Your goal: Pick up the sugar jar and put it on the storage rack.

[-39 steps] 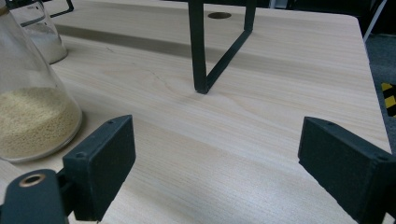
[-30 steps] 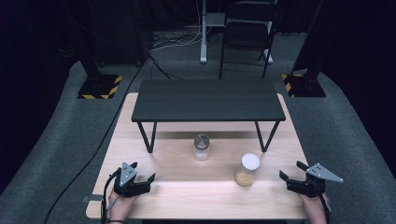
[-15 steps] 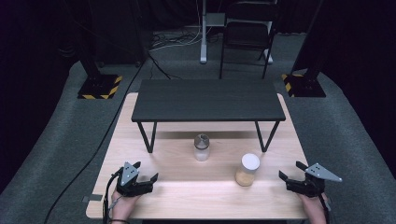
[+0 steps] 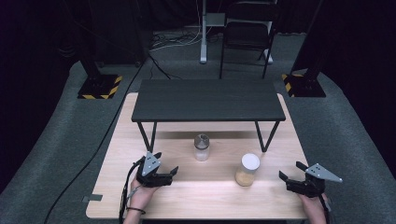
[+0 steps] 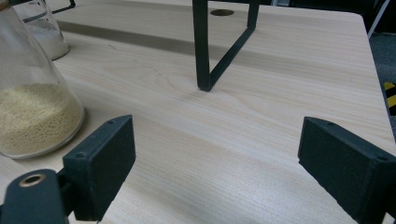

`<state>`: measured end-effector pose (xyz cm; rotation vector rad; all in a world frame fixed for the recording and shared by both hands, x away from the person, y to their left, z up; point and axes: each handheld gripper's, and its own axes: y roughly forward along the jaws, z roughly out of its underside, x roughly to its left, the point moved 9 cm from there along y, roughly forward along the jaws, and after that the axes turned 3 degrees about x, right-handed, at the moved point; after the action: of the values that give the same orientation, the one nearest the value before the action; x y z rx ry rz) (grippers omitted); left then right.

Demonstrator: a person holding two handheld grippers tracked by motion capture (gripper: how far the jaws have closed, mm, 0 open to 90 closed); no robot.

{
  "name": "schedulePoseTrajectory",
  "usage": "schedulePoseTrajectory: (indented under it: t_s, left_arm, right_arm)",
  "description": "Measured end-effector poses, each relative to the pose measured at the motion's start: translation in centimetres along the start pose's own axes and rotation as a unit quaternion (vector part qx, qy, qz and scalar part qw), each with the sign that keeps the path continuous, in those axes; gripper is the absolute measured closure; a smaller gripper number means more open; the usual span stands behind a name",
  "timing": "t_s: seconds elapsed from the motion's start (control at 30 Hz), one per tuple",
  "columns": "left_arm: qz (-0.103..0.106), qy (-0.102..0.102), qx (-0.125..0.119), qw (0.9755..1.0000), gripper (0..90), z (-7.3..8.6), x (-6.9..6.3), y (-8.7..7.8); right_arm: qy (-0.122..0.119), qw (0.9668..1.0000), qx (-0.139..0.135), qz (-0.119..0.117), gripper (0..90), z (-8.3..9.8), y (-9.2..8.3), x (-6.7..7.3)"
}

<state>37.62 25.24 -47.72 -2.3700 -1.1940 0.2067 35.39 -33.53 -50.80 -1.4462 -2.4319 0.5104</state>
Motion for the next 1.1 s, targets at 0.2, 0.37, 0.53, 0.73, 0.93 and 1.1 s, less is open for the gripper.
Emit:
schedulePoseTrajectory:
  t_s: [0.2, 0.37, 0.53, 0.73, 0.93, 1.1]
  left_arm:
    - [0.008, 0.008, 0.003, 0.9999, 13.2, -1.7, -0.5, 2.0]
    - [0.018, 0.018, 0.007, 0.9997, 13.3, -3.3, -1.0, 3.5]
    - [0.024, 0.031, 0.019, 0.9990, 13.3, -4.4, -1.6, 5.3]
    - [0.026, 0.037, 0.025, 0.9987, 13.3, -5.1, -2.1, 7.2]
    - [0.038, 0.010, 0.009, 0.9992, 15.3, -4.9, -2.2, 8.7]
    - [0.052, -0.010, 0.003, 0.9986, 16.6, -4.8, -2.2, 9.9]
  right_arm:
    - [-0.001, 1.0000, 0.002, -0.001, 9.9, 0.0, 0.1, 0.0]
    - [-0.002, 1.0000, 0.003, -0.002, 9.9, 0.0, 0.1, 0.0]
    - [0.000, 1.0000, 0.001, 0.001, 10.0, 0.0, 0.0, 0.0]
    - [-0.002, 1.0000, 0.003, 0.000, 10.0, 0.0, 0.1, 0.0]
    - [0.000, 1.0000, 0.004, 0.000, 10.0, 0.0, 0.1, -0.1]
    - [0.001, 1.0000, 0.004, 0.000, 10.0, 0.0, 0.0, -0.1]
